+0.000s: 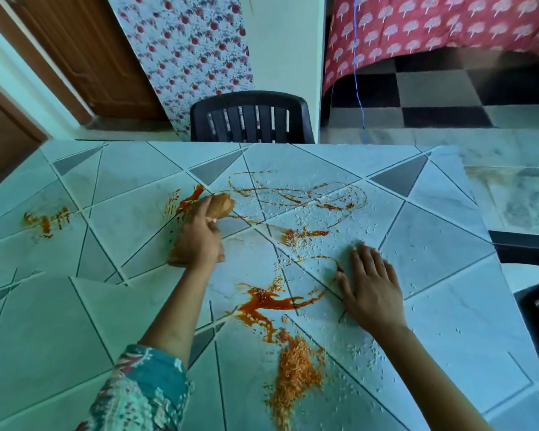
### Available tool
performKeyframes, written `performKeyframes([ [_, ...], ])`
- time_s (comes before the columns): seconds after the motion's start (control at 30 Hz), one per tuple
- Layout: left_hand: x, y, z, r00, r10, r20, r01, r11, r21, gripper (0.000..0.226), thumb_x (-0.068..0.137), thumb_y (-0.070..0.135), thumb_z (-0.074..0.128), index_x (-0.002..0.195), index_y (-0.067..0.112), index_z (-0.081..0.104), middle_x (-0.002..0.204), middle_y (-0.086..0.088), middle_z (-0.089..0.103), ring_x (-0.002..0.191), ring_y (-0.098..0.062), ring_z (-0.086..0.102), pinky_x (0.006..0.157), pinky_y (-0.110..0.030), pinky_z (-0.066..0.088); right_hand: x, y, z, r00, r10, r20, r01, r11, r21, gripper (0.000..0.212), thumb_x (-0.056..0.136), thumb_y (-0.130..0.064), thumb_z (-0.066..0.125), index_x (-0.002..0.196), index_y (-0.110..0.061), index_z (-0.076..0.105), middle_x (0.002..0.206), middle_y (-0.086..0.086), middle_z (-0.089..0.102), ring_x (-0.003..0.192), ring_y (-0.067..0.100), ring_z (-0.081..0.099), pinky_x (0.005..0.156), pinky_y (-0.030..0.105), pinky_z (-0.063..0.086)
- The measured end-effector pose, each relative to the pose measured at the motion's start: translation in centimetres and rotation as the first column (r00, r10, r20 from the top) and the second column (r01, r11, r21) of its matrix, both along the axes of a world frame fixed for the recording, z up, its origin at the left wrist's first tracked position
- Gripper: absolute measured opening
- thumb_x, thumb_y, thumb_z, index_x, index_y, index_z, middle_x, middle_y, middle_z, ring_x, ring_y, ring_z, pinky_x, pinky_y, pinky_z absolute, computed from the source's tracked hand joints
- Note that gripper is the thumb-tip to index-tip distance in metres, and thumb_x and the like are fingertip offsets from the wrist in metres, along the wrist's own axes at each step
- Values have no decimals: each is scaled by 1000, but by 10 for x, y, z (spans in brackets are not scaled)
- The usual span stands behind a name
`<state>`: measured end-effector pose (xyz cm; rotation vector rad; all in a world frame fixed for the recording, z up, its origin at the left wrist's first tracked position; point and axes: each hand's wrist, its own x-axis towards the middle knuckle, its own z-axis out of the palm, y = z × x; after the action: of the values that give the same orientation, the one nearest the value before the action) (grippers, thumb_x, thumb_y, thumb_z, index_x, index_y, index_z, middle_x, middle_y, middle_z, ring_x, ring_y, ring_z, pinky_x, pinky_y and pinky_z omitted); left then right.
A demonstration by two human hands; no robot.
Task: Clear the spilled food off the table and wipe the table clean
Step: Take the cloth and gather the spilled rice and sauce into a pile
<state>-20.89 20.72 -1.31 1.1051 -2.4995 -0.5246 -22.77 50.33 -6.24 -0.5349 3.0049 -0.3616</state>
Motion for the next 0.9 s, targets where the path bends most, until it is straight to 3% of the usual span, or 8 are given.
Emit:
performKeyframes([
  [0.07,-5,0,-7,999,-16,41,14,999,28,49,91,11,52,135,32,47,123,-12,61,98,-36,61,77,-38,49,0,0,3,1000,0,-1,0,1000,-7,90,82,-64,-8,149,-12,22,156,7,17,145,23,13,116,37,9],
  [0.2,-18,49,-19,971,-237,34,235,970,63,53,91,10,53,135,38,44,128,-3,58,78,-26,66,64,-36,58,0,0,7,1000,-11,2,11,1000,-4,86,83,-62,-2,147,-13,28,155,7,22,144,23,18,115,38,14],
  [0.37,-26,87,-5,785,-602,-144,616,735,282,58,87,4,60,134,35,48,129,0,57,80,0,56,56,-1,42,-11,-9,17,995,-69,-75,68,997,-24,76,91,-58,12,120,-6,60,127,15,58,118,32,53,101,48,39],
  [0.47,-28,59,11,847,-491,-205,527,824,207,58,86,3,60,134,33,49,123,5,59,93,-8,58,65,-9,45,-20,-18,19,995,-82,-62,82,997,-12,80,87,-58,8,134,-8,50,142,13,46,132,30,41,108,45,28],
  [0.57,-25,7,9,946,-292,-141,308,945,112,52,88,8,59,133,32,50,122,-2,63,101,-25,61,77,-32,50,-26,-23,14,998,-58,-27,59,997,40,91,79,-61,-7,145,-12,32,154,8,25,142,24,22,114,40,15],
  [0.67,-14,-29,-4,982,-184,-41,187,980,68,51,88,9,56,133,31,50,118,-9,64,98,-33,61,75,-37,48,-28,-27,7,999,-52,-16,53,997,52,94,78,-62,-11,147,-12,27,156,6,20,144,23,17,116,39,13],
  [0.8,-16,-6,-18,979,-201,30,201,979,21,54,88,11,56,134,38,47,118,-6,65,91,-30,63,70,-34,48,-28,-32,5,996,-85,-34,86,996,30,87,84,-61,1,142,-8,39,150,10,33,139,28,29,112,41,22],
  [0.9,-28,37,-24,937,-349,0,349,937,4,56,87,9,57,135,36,47,128,-2,60,97,-26,63,78,-35,53,-30,-34,4,996,-80,-29,81,996,24,85,86,-60,4,141,-7,39,149,11,35,139,28,30,112,40,22],
])
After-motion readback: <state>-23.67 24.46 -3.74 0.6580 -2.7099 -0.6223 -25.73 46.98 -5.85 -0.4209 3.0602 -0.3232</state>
